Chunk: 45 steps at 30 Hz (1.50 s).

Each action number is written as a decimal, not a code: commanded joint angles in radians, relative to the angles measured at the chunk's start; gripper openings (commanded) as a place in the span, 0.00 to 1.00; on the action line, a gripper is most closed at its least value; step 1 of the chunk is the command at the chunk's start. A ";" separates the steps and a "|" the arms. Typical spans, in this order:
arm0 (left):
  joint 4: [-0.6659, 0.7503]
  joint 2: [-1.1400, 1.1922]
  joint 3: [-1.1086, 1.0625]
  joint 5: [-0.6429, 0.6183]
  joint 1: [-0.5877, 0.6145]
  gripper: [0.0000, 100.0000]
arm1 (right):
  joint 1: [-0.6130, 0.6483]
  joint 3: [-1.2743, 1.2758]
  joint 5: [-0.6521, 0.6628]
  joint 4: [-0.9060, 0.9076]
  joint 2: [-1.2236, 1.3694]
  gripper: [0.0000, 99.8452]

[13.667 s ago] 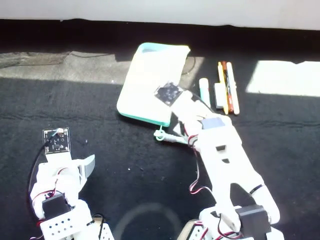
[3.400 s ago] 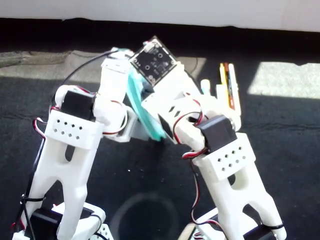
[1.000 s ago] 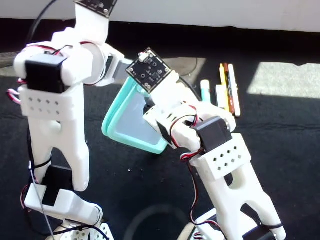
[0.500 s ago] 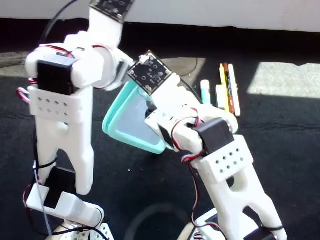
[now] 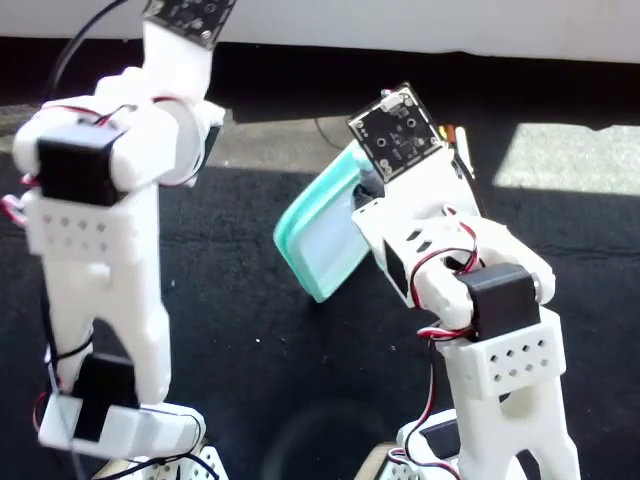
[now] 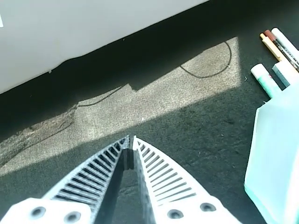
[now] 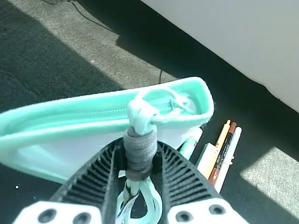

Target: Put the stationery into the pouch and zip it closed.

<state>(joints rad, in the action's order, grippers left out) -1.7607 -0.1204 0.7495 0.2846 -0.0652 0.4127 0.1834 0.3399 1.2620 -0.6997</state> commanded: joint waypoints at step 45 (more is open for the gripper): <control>0.344 -0.489 -0.970 -0.313 -0.300 0.20 | 0.179 -0.216 -0.381 -0.232 0.196 0.01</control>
<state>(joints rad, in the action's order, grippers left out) -1.4784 -0.5792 -0.2263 0.0008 -0.3245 0.5585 0.0698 -0.0315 1.0257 -0.5201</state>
